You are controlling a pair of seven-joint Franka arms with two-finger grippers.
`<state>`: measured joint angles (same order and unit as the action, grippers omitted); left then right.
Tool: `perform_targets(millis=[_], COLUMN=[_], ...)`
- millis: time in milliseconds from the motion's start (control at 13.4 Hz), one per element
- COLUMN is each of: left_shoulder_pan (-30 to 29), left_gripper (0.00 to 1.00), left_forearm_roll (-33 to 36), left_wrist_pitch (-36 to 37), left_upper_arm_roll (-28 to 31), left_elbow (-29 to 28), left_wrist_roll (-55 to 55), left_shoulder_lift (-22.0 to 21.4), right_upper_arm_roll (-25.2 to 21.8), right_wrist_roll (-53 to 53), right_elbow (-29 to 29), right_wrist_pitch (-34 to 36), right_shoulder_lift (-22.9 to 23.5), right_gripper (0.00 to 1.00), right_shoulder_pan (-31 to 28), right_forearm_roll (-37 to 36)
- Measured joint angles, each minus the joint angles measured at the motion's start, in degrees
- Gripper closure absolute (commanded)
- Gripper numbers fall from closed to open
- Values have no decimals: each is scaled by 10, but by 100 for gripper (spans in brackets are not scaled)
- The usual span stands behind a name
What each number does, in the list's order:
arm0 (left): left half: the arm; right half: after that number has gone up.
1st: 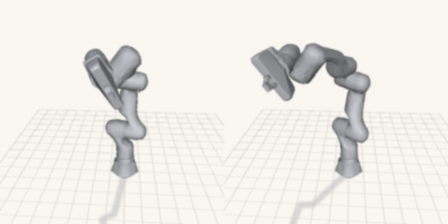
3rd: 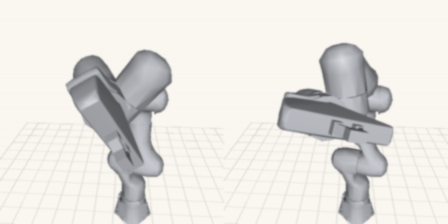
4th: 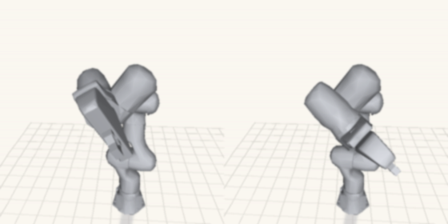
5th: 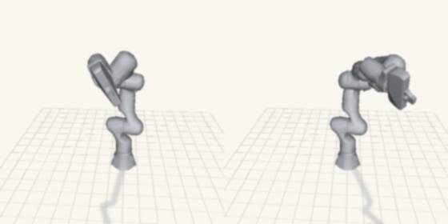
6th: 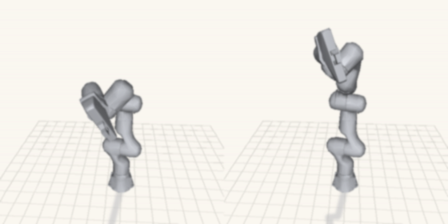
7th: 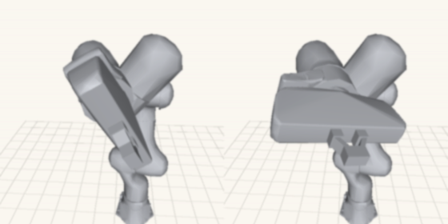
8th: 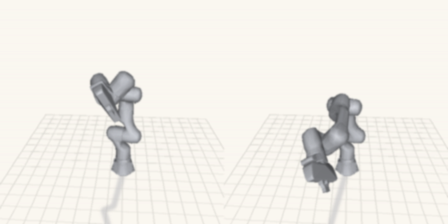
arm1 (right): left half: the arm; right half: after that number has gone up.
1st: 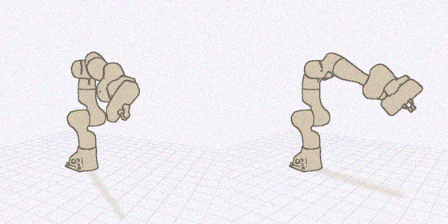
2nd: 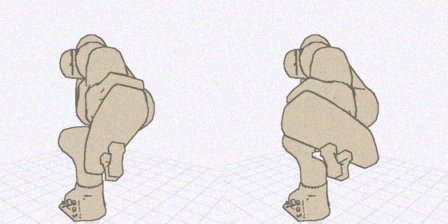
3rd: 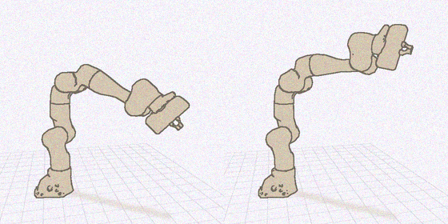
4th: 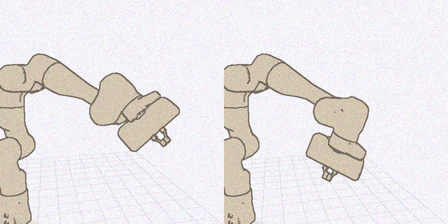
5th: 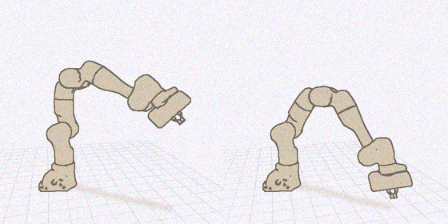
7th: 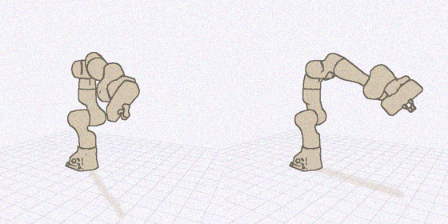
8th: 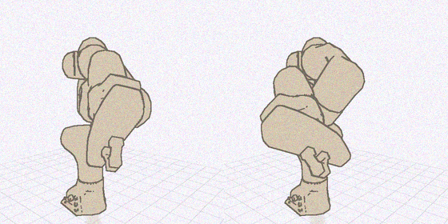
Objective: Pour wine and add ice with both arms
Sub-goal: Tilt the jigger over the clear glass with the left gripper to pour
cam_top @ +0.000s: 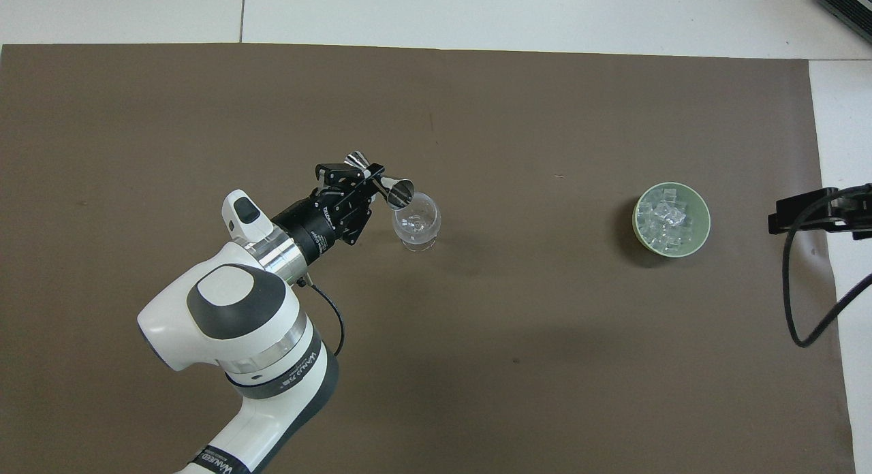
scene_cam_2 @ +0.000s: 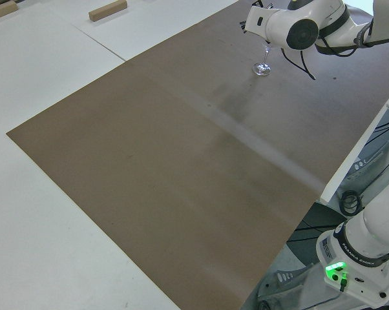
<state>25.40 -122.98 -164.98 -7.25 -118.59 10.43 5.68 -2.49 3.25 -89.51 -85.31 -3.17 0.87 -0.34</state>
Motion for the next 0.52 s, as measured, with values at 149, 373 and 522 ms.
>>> perform_targets(millis=[149, 373, 522], left_shoulder_pan=[3, 5, 5], left_gripper=[100, 100, 100], left_forearm_roll=[0, 0, 0], left_wrist_pitch=[-3, -7, -8], left_upper_arm_roll=[0, 0, 0], left_elbow=[0, 0, 0], left_wrist_roll=[8, 17, 22], left_shoulder_lift=[0, 0, 0], right_upper_arm_roll=[0, 0, 0], right_wrist_roll=[0, 0, 0], right_elbow=[0, 0, 0], right_wrist_pitch=[0, 0, 0], right_shoulder_lift=[0, 0, 0], right_gripper=[0, 0, 0], right_shoulder_pan=[0, 0, 0], right_forearm_roll=[0, 0, 0])
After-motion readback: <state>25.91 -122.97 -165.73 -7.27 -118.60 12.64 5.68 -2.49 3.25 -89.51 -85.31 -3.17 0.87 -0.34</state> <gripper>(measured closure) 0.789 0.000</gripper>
